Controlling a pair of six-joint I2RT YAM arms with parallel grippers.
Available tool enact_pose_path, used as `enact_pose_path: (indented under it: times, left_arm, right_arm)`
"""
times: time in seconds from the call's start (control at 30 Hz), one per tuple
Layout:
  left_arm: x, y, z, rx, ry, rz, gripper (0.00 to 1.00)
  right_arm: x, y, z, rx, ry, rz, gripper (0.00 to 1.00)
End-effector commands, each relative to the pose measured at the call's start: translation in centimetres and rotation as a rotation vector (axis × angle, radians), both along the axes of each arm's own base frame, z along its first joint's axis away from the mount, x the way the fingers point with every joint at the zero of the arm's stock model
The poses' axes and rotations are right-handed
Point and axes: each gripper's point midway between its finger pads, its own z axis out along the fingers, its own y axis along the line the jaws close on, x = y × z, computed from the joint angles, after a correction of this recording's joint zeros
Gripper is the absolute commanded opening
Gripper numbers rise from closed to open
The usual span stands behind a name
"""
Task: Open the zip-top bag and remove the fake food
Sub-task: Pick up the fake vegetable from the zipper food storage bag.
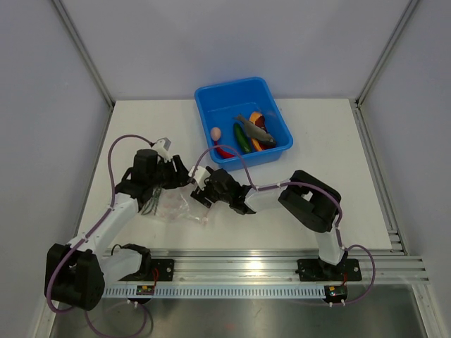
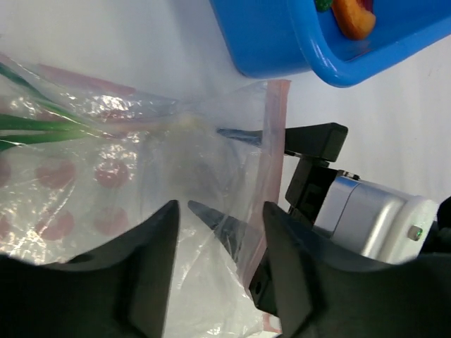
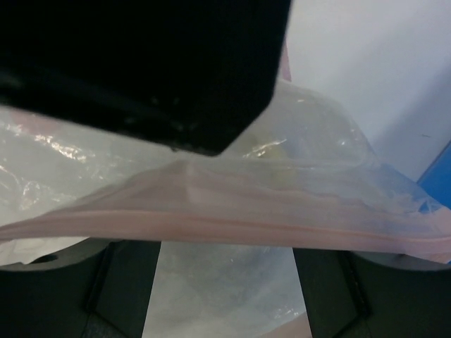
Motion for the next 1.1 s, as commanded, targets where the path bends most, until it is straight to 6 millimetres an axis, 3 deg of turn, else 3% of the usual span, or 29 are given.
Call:
enact_pose_path:
  times: [0.0, 0.07, 0.27, 0.3, 0.33, 0.4, 0.5, 0.6, 0.63, 0.77, 1.07]
  left_arm:
    - [1.8, 0.5, 2.7, 0.004, -0.087, 0.063, 0.59]
    - [2.8, 1.1, 3.8, 0.016, -0.115, 0.111, 0.71]
    - [7.0, 2.2, 4.8, 0.102, -0.128, 0.199, 0.8]
    - [9.4, 2.1, 4.1, 0.165, -0.078, 0.192, 0.8]
    - [9.4, 2.1, 4.1, 0.165, -0.078, 0.192, 0.8]
    - [10.6, 2.2, 2.0, 0.212, -0.008, 0.189, 0.8]
    - [12.3, 0.9, 1.4, 0.19, 0.006, 0.151, 0.76]
    - [13.8, 0.3, -1.2, 0.197, 0.075, 0.136, 0.63]
    - [14.3, 0.2, -2.3, 0.203, 0.102, 0.134, 0.54]
    - [14.3, 0.3, -4.9, 0.183, 0.165, 0.132, 0.36]
    - [14.5, 2.5, -6.7, 0.185, 0.226, 0.205, 0.34]
  right_arm:
    - [0.3, 0.9, 1.1, 0.039, 0.004, 0.011, 0.77]
    - [0.2, 0.9, 1.1, 0.04, 0.009, 0.016, 0.76]
    - [-0.4, 1.1, 1.6, 0.052, 0.016, 0.045, 0.76]
    - [-0.5, 1.2, 1.6, 0.053, 0.026, 0.051, 0.76]
    - [-0.5, 1.2, 1.6, 0.053, 0.026, 0.052, 0.76]
    - [-0.5, 1.2, 1.8, 0.059, 0.024, 0.054, 0.76]
    - [-0.8, 1.4, 2.0, 0.073, 0.023, 0.069, 0.76]
    - [-0.9, 1.5, 2.2, 0.081, 0.022, 0.073, 0.76]
    - [-0.9, 1.5, 2.3, 0.084, 0.022, 0.076, 0.76]
    - [-1.3, 1.8, 2.8, 0.098, 0.023, 0.097, 0.76]
    - [-1.7, 2.4, 3.5, 0.116, -0.004, 0.121, 0.75]
